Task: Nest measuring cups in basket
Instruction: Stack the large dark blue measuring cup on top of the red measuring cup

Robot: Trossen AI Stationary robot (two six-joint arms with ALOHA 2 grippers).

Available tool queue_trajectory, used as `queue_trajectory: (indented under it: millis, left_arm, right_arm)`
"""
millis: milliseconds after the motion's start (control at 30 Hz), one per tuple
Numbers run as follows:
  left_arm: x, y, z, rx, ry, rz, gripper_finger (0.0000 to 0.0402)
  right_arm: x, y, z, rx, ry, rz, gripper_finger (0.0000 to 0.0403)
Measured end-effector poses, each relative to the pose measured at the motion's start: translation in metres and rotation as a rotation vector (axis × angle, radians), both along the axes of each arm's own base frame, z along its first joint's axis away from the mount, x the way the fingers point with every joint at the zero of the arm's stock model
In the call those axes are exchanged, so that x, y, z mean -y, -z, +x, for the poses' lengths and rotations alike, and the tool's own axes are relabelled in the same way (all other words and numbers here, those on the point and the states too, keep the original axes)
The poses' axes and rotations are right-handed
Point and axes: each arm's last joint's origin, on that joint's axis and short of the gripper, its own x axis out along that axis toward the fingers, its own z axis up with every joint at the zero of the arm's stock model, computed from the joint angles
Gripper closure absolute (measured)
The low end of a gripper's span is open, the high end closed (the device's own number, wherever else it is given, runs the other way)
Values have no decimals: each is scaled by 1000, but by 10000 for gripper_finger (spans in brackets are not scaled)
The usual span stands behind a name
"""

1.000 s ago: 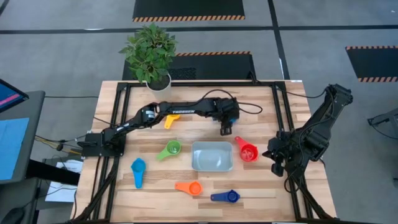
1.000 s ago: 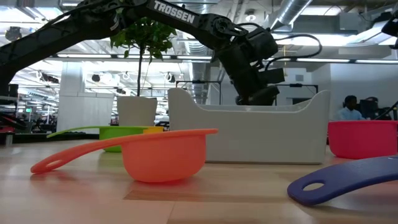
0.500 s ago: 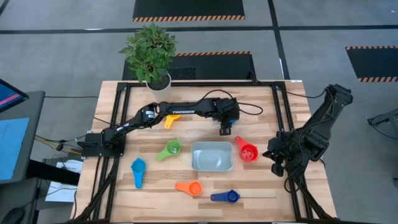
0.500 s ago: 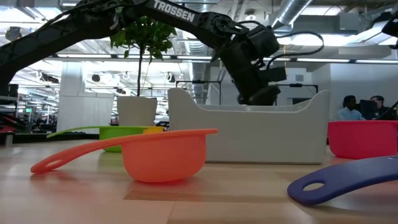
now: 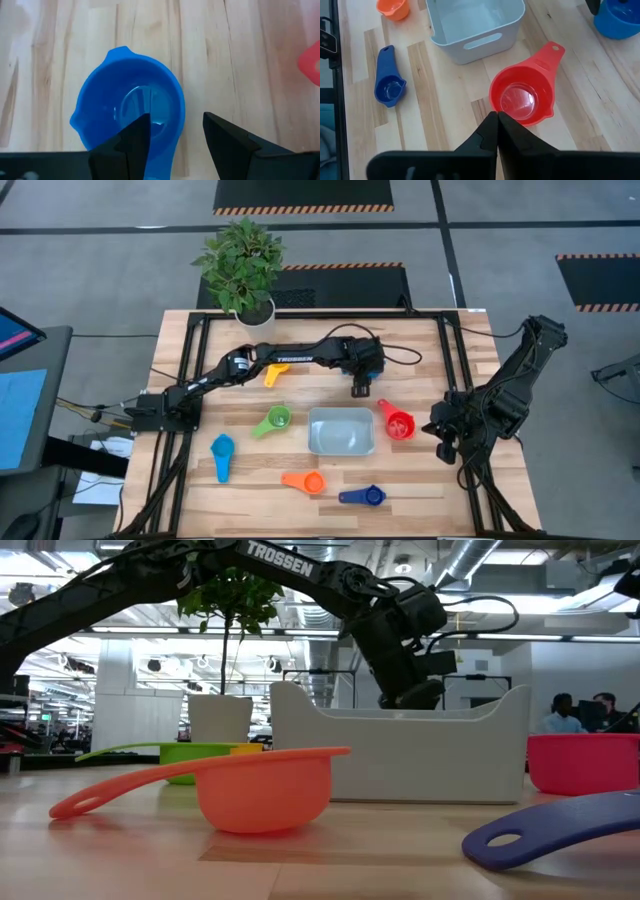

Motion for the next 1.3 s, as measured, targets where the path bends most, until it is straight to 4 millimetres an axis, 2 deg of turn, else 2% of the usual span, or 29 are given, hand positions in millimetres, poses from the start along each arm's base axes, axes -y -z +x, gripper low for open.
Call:
queue_trajectory:
  millis: [300, 533, 733, 900, 1000, 1167, 1300]
  left_arm:
    - [0, 0, 0, 0, 2, -5, 236]
    - [0, 1, -1, -15, 36, -6, 295]
    - [1, 2, -3, -33, 40, -6, 336]
    - [1, 24, 0, -81, 45, -2, 349]
    - [2, 27, 2, -76, 36, 38, 357]
    - [5, 19, 5, -53, 36, 97, 393]
    - [4, 5, 7, -21, 37, 101, 399]
  right_arm:
    - [-1, 0, 0, -5, -8, 20, 374]
    - [-2, 0, 1, -6, -10, 28, 383]
    - [-2, -1, 1, -2, -11, 33, 372]
    - [-3, -1, 2, 0, -16, 53, 368]
    - [-4, -1, 1, -10, -23, 61, 374]
    - [-4, -1, 2, -5, -23, 68, 383]
    - [-5, -1, 2, -3, -24, 70, 381]
